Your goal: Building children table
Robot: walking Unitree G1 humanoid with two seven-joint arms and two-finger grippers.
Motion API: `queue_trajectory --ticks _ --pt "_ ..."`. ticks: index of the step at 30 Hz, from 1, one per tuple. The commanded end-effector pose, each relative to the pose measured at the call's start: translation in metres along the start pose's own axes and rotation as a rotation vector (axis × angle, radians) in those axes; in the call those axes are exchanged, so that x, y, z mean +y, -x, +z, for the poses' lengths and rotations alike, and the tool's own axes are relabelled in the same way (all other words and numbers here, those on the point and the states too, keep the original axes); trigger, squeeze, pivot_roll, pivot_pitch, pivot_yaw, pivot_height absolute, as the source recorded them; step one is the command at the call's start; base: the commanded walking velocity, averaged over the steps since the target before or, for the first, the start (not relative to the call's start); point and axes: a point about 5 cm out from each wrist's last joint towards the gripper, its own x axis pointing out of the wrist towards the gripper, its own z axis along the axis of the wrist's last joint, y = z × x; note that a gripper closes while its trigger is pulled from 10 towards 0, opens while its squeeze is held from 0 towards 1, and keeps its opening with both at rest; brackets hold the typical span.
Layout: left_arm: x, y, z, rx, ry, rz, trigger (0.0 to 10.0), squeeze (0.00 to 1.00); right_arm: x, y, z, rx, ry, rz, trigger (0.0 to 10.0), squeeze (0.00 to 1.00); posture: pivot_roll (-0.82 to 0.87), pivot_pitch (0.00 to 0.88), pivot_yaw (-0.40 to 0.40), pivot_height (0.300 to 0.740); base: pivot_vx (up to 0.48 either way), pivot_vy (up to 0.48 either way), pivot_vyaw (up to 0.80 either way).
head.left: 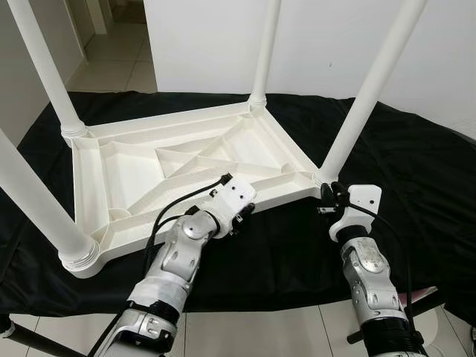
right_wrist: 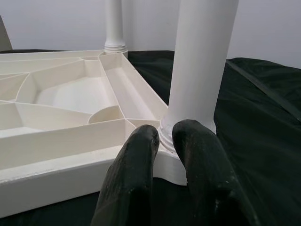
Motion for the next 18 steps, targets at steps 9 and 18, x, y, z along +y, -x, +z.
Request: queue_trajectory --ticks 9,18 --pt "0.019 0.024 -0.018 0.015 0.053 -0.074 10.0 0.00 0.009 0.015 -0.005 -0.007 0.017 0.104 10.0 0.00 0.04 0.057 -0.024 0.740 0.000 0.000 0.00" --pt "0.030 0.046 -0.029 0.033 0.076 -0.157 10.0 0.00 0.006 0.029 -0.014 0.036 0.045 0.132 10.0 0.00 0.04 0.061 -0.021 0.740 0.000 0.000 0.00"
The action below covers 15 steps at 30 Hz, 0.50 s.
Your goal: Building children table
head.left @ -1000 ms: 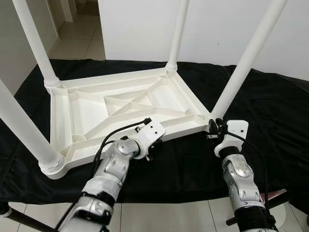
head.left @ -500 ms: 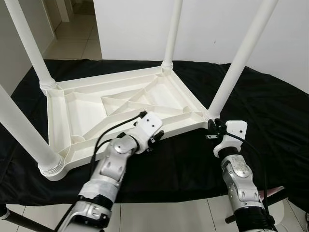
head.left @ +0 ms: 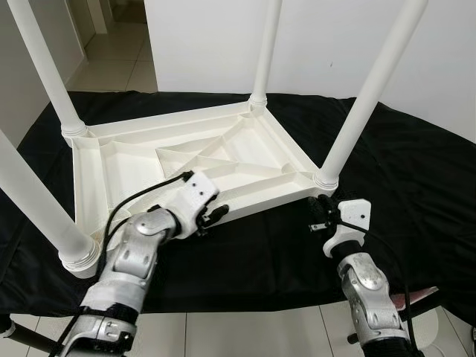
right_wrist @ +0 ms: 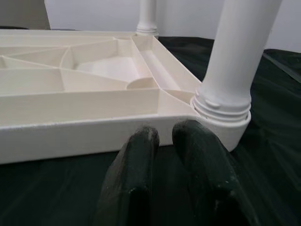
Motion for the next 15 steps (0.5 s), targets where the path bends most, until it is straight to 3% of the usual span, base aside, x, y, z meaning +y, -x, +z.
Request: queue_trajectory --ticks 1,5,10,15 --pt "-0.004 0.005 -0.003 0.007 0.018 -0.096 10.0 0.00 -0.001 0.003 -0.001 0.002 0.019 0.008 10.0 0.00 0.04 0.061 -0.021 0.740 0.000 0.000 0.00" --pt "-0.001 0.012 -0.003 -0.002 0.042 -0.121 10.0 0.00 -0.003 0.007 -0.003 0.012 0.028 0.010 10.0 0.00 0.04 0.058 -0.020 0.740 0.000 0.000 0.00" --pt "-0.001 0.019 -0.002 -0.035 0.140 -0.183 10.0 0.00 -0.001 0.006 -0.003 0.016 0.036 0.022 10.0 0.00 0.04 0.053 -0.021 0.740 0.000 0.000 0.00" --pt "-0.005 0.021 -0.003 -0.036 0.157 -0.217 10.0 0.00 0.003 0.005 -0.004 0.019 0.046 0.043 10.0 0.00 0.04 0.048 -0.020 0.740 0.000 0.000 0.00"
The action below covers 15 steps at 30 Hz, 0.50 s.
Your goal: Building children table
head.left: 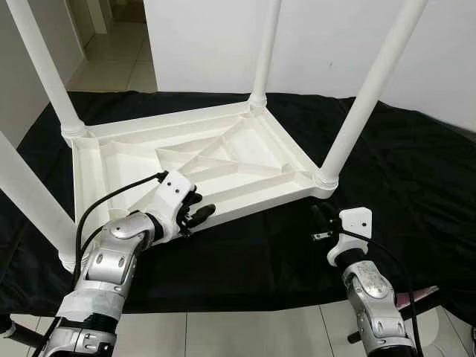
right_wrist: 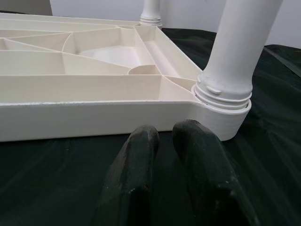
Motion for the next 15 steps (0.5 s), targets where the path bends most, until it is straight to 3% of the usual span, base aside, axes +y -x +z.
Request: queue_trajectory --ticks 1,6,11,15 --pt "-0.014 0.003 -0.004 0.016 0.012 -0.221 10.0 0.00 0.002 0.000 0.000 -0.004 0.012 0.016 10.0 0.00 0.04 0.048 -0.020 0.740 0.000 0.000 0.00" --pt "-0.018 0.003 -0.007 0.029 0.012 -0.240 10.0 0.00 0.003 0.001 0.000 -0.004 0.013 0.023 10.0 0.00 0.04 0.043 -0.023 0.740 0.000 0.000 0.00" --pt "-0.025 0.004 -0.023 0.136 -0.054 -0.271 10.0 0.00 0.005 0.001 -0.001 0.004 0.018 0.041 10.0 0.00 0.04 0.041 -0.023 0.740 0.000 0.000 0.00" --pt "-0.025 0.003 -0.027 0.167 -0.074 -0.256 10.0 0.00 0.006 0.001 -0.001 0.006 0.019 0.042 10.0 0.00 0.04 0.040 -0.019 0.740 0.000 0.000 0.00"
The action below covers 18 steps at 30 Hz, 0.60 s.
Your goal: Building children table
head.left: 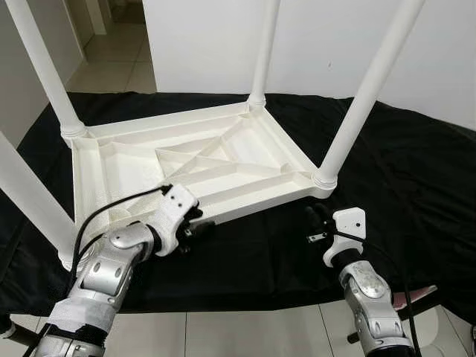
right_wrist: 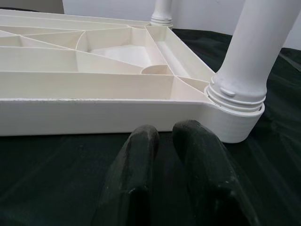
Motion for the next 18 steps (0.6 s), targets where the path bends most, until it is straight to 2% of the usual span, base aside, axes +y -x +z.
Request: queue_trajectory --ticks 1,8,9,10,11,12,13,15,16,18 --pt "-0.0076 -0.0011 -0.0065 0.049 -0.023 -0.150 10.0 0.00 0.0016 0.0021 -0.0011 0.004 0.008 0.009 10.0 0.00 0.04 0.040 -0.018 0.740 0.000 0.000 0.00" --pt "0.0012 -0.0046 -0.0043 0.054 -0.026 -0.080 10.0 0.00 0.0036 0.0028 -0.0028 0.011 0.015 0.013 10.0 0.00 0.03 0.038 -0.016 0.740 0.000 0.000 0.00" --pt "0.0018 -0.0048 -0.0033 0.046 -0.023 -0.076 7.4 0.00 0.0039 0.0029 -0.0031 0.012 0.018 0.015 10.0 0.00 0.03 0.038 -0.015 0.740 0.000 0.000 0.00" --pt "0.0018 -0.0048 -0.0033 0.046 -0.023 -0.076 7.4 0.00 0.0039 0.0029 -0.0031 0.012 0.018 0.015 10.0 0.00 0.03 0.038 -0.015 0.740 0.000 0.000 0.00" --pt "0.0021 -0.0049 -0.0026 0.042 -0.020 -0.075 4.4 0.00 0.0041 0.0030 -0.0033 0.013 0.020 0.016 10.0 0.00 0.03 0.038 -0.015 0.740 0.000 0.000 0.00" --pt "0.0019 -0.0051 -0.0017 0.036 -0.018 -0.076 3.8 0.00 0.0042 0.0029 -0.0034 0.014 0.022 0.017 10.0 0.00 0.03 0.038 -0.015 0.740 0.000 0.000 0.00" --pt "0.0014 -0.0058 -0.0009 0.032 -0.016 -0.075 0.9 0.00 0.0044 0.0028 -0.0035 0.014 0.023 0.019 10.0 0.00 0.03 0.038 -0.015 0.740 0.000 0.000 0.00" --pt "0.0010 -0.0064 -0.0004 0.030 -0.015 -0.073 0.9 0.00 0.0045 0.0028 -0.0035 0.014 0.024 0.020 10.0 0.00 0.03 0.038 -0.015 0.740 0.000 0.000 0.00" --pt "-0.0003 -0.0077 0.0005 0.027 -0.018 -0.075 0.0 0.00 0.0046 0.0025 -0.0036 0.015 0.024 0.021 10.0 0.00 0.03 0.037 -0.016 0.740 0.000 0.000 0.00" --pt "-0.0033 -0.0104 0.0024 0.019 -0.019 -0.082 0.0 0.00 0.0048 0.0020 -0.0036 0.015 0.025 0.022 10.0 0.00 0.04 0.037 -0.018 0.740 0.000 0.000 0.00"
